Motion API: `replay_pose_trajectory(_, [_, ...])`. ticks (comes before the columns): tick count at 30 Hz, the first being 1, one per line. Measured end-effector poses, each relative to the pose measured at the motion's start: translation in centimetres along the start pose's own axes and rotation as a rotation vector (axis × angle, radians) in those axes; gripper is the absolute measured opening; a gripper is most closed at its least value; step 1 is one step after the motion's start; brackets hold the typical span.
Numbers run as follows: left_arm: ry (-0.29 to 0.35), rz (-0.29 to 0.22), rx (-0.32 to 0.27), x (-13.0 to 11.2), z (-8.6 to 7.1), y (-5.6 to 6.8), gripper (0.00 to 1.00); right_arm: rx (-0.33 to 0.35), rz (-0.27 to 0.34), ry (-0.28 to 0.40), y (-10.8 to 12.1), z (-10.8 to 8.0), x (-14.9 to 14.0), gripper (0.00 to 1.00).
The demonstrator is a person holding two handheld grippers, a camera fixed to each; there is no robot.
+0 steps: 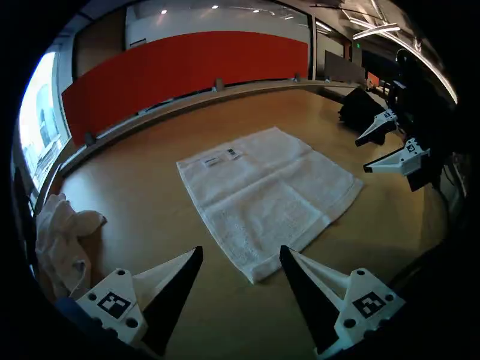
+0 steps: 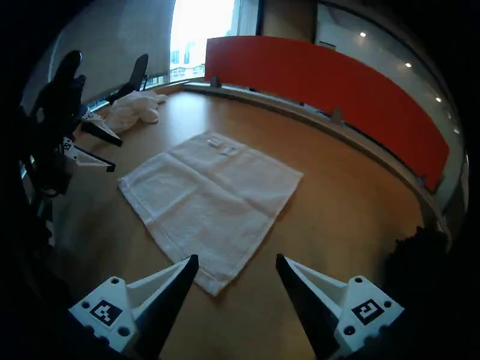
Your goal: Fold towel
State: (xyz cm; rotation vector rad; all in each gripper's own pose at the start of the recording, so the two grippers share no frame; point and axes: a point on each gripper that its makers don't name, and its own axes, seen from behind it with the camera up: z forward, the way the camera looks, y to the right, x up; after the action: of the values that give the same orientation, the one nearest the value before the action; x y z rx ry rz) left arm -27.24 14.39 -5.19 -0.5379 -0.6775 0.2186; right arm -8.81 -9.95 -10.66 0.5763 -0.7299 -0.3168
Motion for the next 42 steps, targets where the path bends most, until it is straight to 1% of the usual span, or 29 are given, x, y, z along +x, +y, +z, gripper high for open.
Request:
replay_pose_trajectory(4, [-0.034, 0.003, -0.017, -1.3, 0.9, 0.5, 0.95, 0.019, -0.014, -0.034, -0.5, 0.6, -1.3, 1.0])
replay_pose_trajectory(8, [-0.064, 0.004, -0.026, -2.4, 1.6, 0.8, 0.95, 0.034, -0.014, -0.061, -0.9, 1.1, -2.3, 1.0])
replay_pose_trajectory(15, [-0.1, 0.004, -0.044, -3.5, 2.1, 1.2, 0.95, 0.054, -0.009, -0.09, -1.5, 1.5, -3.2, 0.99])
replay_pose_trajectory(20, [-0.123, 0.014, -0.046, -4.1, 2.4, 1.4, 0.94, 0.066, -0.018, -0.101, -1.8, 1.6, -3.4, 0.96])
replay_pose_trajectory(23, [-0.146, 0.017, -0.056, -4.5, 2.5, 1.6, 0.88, 0.072, -0.018, -0.114, -1.8, 1.7, -3.7, 0.95])
replay_pose_trajectory(26, [-0.153, 0.011, -0.066, -4.7, 2.7, 1.9, 0.82, 0.08, -0.021, -0.129, -2.0, 1.7, -4.1, 0.91])
replay_pose_trajectory(28, [-0.154, 0.007, -0.066, -4.7, 2.8, 2.0, 0.8, 0.089, -0.021, -0.134, -2.2, 1.8, -4.2, 0.87])
replay_pose_trajectory(31, [-0.154, 0.004, -0.063, -4.7, 2.8, 2.0, 0.79, 0.1, -0.015, -0.136, -2.4, 1.8, -4.3, 0.83])
replay_pose_trajectory(33, [-0.153, 0.003, -0.062, -4.7, 2.8, 2.0, 0.78, 0.105, -0.008, -0.136, -2.5, 1.9, -4.4, 0.76])
replay_pose_trajectory(35, [-0.152, 0.001, -0.06, -4.7, 2.8, 2.0, 0.77, 0.111, -0.003, -0.137, -2.6, 1.9, -4.4, 0.73])
replay_pose_trajectory(40, [-0.149, 0.001, -0.059, -4.8, 2.8, 2.1, 0.76, 0.12, -0.013, -0.136, -2.9, 1.9, -4.4, 0.62])
replay_pose_trajectory(42, [-0.15, 0.001, -0.059, -4.8, 2.8, 2.1, 0.76, 0.122, -0.015, -0.136, -3.0, 1.9, -4.4, 0.59])
